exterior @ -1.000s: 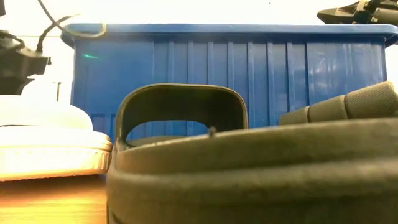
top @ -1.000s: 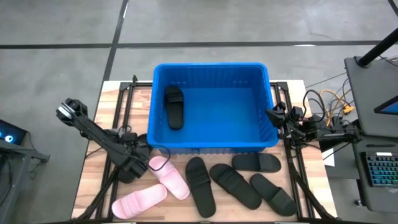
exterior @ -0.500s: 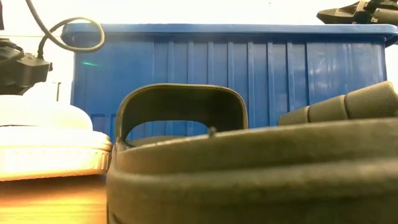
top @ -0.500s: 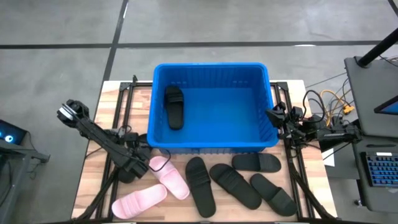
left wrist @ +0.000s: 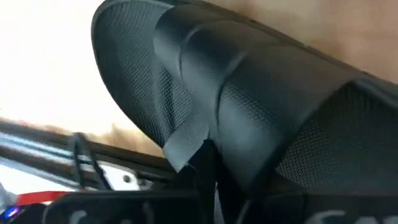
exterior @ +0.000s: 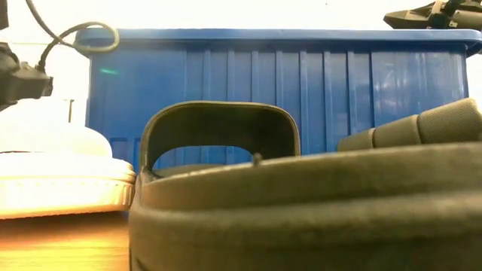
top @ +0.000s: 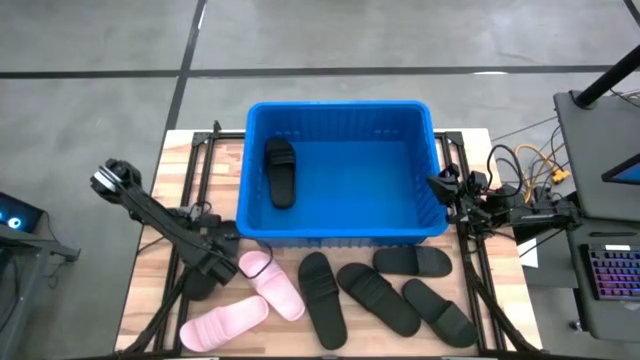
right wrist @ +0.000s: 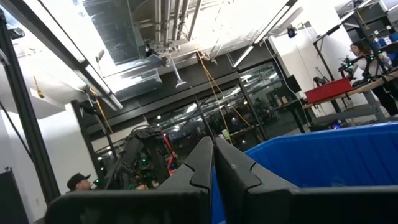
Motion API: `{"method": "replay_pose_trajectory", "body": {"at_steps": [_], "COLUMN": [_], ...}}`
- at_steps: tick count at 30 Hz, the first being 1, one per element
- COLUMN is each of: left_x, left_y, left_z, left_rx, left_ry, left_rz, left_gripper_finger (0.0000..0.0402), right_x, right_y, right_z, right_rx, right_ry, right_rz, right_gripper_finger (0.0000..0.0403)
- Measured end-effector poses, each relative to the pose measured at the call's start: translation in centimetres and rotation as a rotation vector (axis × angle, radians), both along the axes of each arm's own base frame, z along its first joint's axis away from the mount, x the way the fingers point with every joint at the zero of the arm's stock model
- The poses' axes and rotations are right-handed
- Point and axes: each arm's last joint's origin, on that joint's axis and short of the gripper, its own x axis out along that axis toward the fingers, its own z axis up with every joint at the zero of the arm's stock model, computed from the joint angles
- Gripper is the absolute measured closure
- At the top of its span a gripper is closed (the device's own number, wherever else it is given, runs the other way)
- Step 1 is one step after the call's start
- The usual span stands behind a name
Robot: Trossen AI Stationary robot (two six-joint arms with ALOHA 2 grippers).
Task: Pick and place slides into bin
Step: Put the black slide into the blue bin
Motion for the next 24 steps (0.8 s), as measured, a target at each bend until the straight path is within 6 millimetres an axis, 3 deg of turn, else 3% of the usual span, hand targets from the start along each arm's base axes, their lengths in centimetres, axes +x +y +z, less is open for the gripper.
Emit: {"method": "replay_pose_trajectory", "body": {"at_steps": [5,17,24], "left_x": [0.1,0.1,-0.3], "left_y": [-0.4,-0.5,-0.1], "left_z": [2.3,9.1,11.9], "left_rx": [-0.104,-0.342,-0.412], "left_ry": [-0.001,-0.245,-0.342], "left_rz": [0.004,0.002,-0.003], "left_gripper_finger": [0.04,0.0401,0.0401], "right_x": [0.0,0.0,0.0], "right_y": [0.0,0.0,0.0], "right_z": [0.0,0.0,0.0], "right_rx": [0.0,0.003,0.004], "right_ry": [0.0,0.0,0.0], "right_rz": [0.0,-0.005,-0.009], "right_gripper_finger": [0.0394,0.0394,0.0394]}}
